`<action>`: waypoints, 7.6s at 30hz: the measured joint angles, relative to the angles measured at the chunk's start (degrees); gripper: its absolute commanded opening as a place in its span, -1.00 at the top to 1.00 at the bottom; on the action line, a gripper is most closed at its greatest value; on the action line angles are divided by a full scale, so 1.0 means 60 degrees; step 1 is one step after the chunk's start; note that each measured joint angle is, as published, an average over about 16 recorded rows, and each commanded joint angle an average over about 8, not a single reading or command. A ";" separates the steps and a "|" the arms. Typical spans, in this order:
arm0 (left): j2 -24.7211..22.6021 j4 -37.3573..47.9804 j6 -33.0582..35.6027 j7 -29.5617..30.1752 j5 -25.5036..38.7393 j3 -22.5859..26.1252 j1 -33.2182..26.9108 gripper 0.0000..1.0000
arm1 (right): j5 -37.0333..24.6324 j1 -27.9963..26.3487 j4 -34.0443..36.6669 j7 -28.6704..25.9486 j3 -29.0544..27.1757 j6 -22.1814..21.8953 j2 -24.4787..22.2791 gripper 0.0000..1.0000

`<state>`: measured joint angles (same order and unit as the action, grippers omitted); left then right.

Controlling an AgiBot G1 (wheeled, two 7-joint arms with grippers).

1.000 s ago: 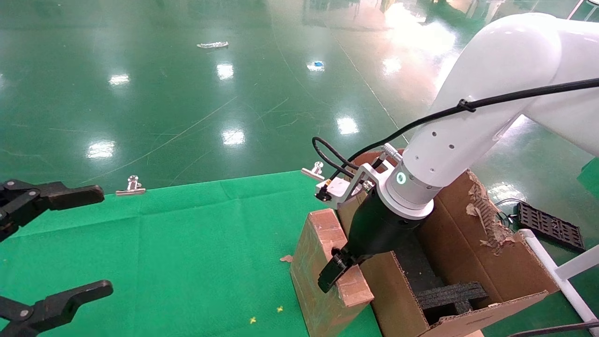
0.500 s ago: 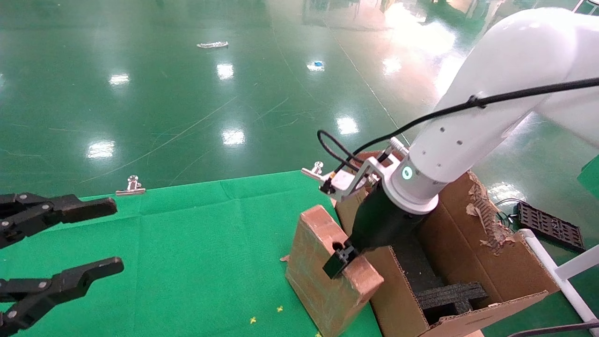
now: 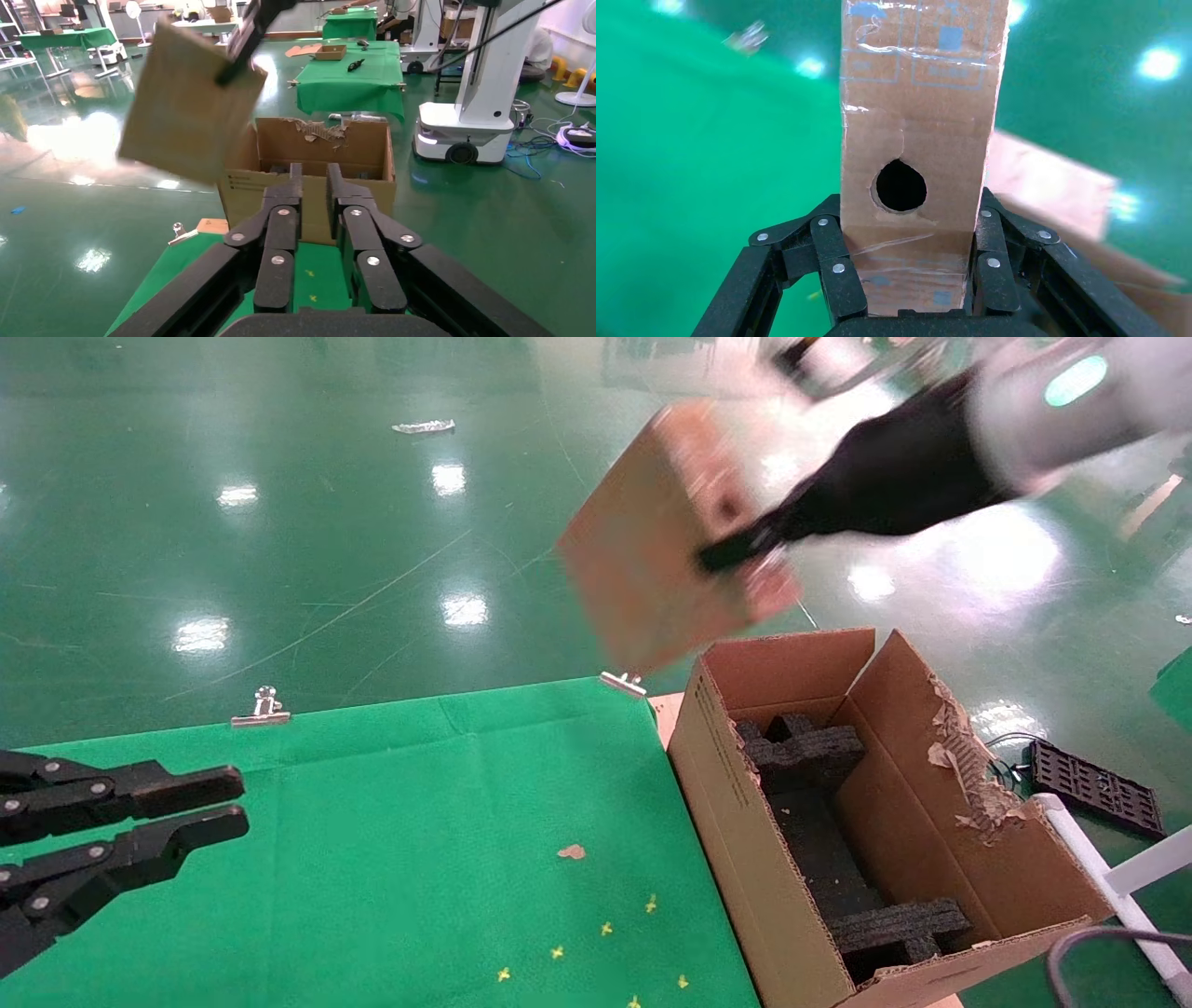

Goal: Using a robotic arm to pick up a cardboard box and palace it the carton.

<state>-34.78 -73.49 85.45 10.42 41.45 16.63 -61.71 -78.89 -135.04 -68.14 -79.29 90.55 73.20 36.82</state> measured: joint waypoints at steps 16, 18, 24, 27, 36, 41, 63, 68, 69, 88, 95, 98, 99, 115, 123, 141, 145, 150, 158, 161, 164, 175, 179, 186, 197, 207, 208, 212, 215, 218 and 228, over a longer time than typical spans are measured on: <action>0.0004 0.0000 -0.0004 -0.0005 -0.0007 0.0010 -0.0002 -0.97 | -0.1909 -0.0606 0.1482 0.0473 0.0601 0.0944 -0.1286 1.00; 0.0005 0.0000 -0.0005 -0.0005 -0.0007 0.0011 -0.0002 -1.00 | -0.2001 -0.0479 0.1675 0.0524 0.0729 0.1072 -0.1375 1.00; 0.0006 0.0000 -0.0006 -0.0007 -0.0010 0.0015 -0.0003 -1.00 | -0.2117 0.0056 0.2261 0.0726 0.1064 0.1206 -0.1502 1.00; 0.0007 0.0000 -0.0007 -0.0008 -0.0011 0.0016 -0.0004 -1.00 | -0.2124 0.0381 0.2587 0.0815 0.1202 0.1140 -0.1478 1.00; 0.0009 0.0000 -0.0009 -0.0011 -0.0015 0.0022 -0.0005 -1.00 | -0.1903 0.1523 0.3696 0.1081 0.1472 0.0599 -0.1105 1.00; 0.0010 0.0000 -0.0011 -0.0012 -0.0017 0.0024 -0.0005 -1.00 | -0.1680 0.2227 0.4389 0.1230 0.1550 0.0198 -0.0772 1.00; 0.0015 0.0000 -0.0016 -0.0018 -0.0025 0.0036 -0.0008 -1.00 | -0.0404 0.5533 0.7130 0.2104 0.1319 -0.2276 0.0786 1.00; 0.0016 0.0000 -0.0017 -0.0020 -0.0027 0.0039 -0.0009 -1.00 | -0.0155 0.5996 0.7572 0.2475 0.1200 -0.2646 0.0995 0.64; 0.0016 0.0000 -0.0017 -0.0020 -0.0027 0.0040 -0.0009 -1.00 | -0.0112 0.6057 0.7653 0.2543 0.1179 -0.2683 0.1027 0.39; 0.0021 0.0000 -0.0022 -0.0025 -0.0034 0.0050 -0.0011 -1.00 | -0.0052 0.6132 0.8677 0.3235 0.1167 -0.2412 0.1440 -1.00; 0.0022 0.0000 -0.0023 -0.0027 -0.0037 0.0054 -0.0012 -1.00 | -0.0137 0.6066 0.8840 0.3284 0.1219 -0.2311 0.1569 -1.00; 0.0023 0.0000 -0.0024 -0.0028 -0.0038 0.0055 -0.0012 -1.00 | -0.0166 0.6042 0.8891 0.3302 0.1236 -0.2279 0.1615 -1.00; 0.0023 0.0000 -0.0024 -0.0028 -0.0038 0.0056 -0.0012 -1.00 | -0.0175 0.6034 0.8907 0.3309 0.1242 -0.2270 0.1631 -1.00; 0.0026 0.0000 -0.0028 -0.0032 -0.0044 0.0064 -0.0014 -1.00 | -0.0094 0.5042 0.8574 0.3823 0.1065 -0.2057 0.1487 -1.00; 0.0028 0.0000 -0.0030 -0.0034 -0.0047 0.0068 -0.0015 -1.00 | 0.0077 0.3374 0.7341 0.4241 0.0678 -0.1867 0.0760 -1.00; 0.0031 0.0004 -0.0034 -0.0039 -0.0053 0.0075 -0.0015 -1.00 | 0.0355 0.2018 0.3770 0.3863 -0.0054 -0.1977 -0.0986 -1.00; 0.0031 0.0007 -0.0034 -0.0041 -0.0055 0.0076 -0.0016 -1.00 | 0.0571 0.2392 0.3455 0.4092 -0.0516 -0.1879 -0.1034 -1.00; 0.0031 0.0010 -0.0033 -0.0042 -0.0056 0.0078 -0.0018 -1.00 | 0.0979 0.3110 0.3114 0.4621 -0.1379 -0.1606 -0.0994 -1.00; 0.0032 0.0012 -0.0033 -0.0045 -0.0059 0.0083 -0.0020 -1.00 | 0.1766 0.4494 0.2505 0.5651 -0.3052 -0.1047 -0.0889 -1.00; 0.0032 0.0012 -0.0034 -0.0046 -0.0060 0.0084 -0.0020 -1.00 | 0.2061 0.5015 0.2276 0.6039 -0.3681 -0.0837 -0.0850 -1.00; 0.0033 0.0012 -0.0034 -0.0046 -0.0061 0.0086 -0.0021 -1.00 | 0.2357 0.5536 0.2047 0.6427 -0.4310 -0.0627 -0.0810 -1.00; 0.0035 0.0013 -0.0036 -0.0049 -0.0064 0.0091 -0.0022 -1.00 | 0.3439 0.7439 0.1209 0.7843 -0.6611 0.0141 -0.0665 -1.00; 0.0036 0.0013 -0.0037 -0.0050 -0.0065 0.0093 -0.0022 -1.00 | 0.3834 0.8134 0.0904 0.8361 -0.7451 0.0422 -0.0612 -1.00; 0.0037 0.0013 -0.0039 -0.0052 -0.0068 0.0097 -0.0023 -1.00 | 0.4536 0.9370 0.0360 0.9281 -0.8945 0.0921 -0.0518 -1.00; 0.0039 0.0013 -0.0041 -0.0054 -0.0071 0.0102 -0.0024 -1.00 | 0.5630 1.1297 -0.0487 1.0716 -1.1274 0.1697 -0.0372 -1.00; 0.0041 0.0014 -0.0044 -0.0056 -0.0074 0.0104 -0.0023 -1.00 | 0.6265 1.2406 -0.0966 1.1477 -1.2620 0.2140 -0.0287 -1.00; 0.0041 0.0014 -0.0044 -0.0056 -0.0075 0.0104 -0.0023 -1.00 | 0.6289 1.2446 -0.0983 1.1502 -1.2670 0.2156 -0.0284 -1.00; 0.0042 0.0015 -0.0045 -0.0057 -0.0075 0.0104 -0.0023 -1.00 | 0.6334 1.2518 -0.1013 1.1540 -1.2758 0.2184 -0.0278 -1.00; 0.0042 0.0015 -0.0045 -0.0057 -0.0076 0.0104 -0.0023 -1.00 | 0.6314 1.2477 -0.0998 1.1513 -1.2708 0.2171 -0.0280 -1.00; 0.0042 0.0015 -0.0045 -0.0057 -0.0076 0.0104 -0.0023 -1.00 | 0.6284 1.2423 -0.0976 1.1489 -1.2641 0.2151 -0.0284 -1.00; 0.0042 0.0015 -0.0045 -0.0056 -0.0076 0.0104 -0.0023 -1.00 | 0.6214 1.2315 -0.0931 1.1443 -1.2505 0.2107 -0.0292 -1.00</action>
<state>-34.53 -73.40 85.18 10.08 40.99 17.26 -61.85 -41.60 -61.15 -73.73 -10.63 15.52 85.84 35.06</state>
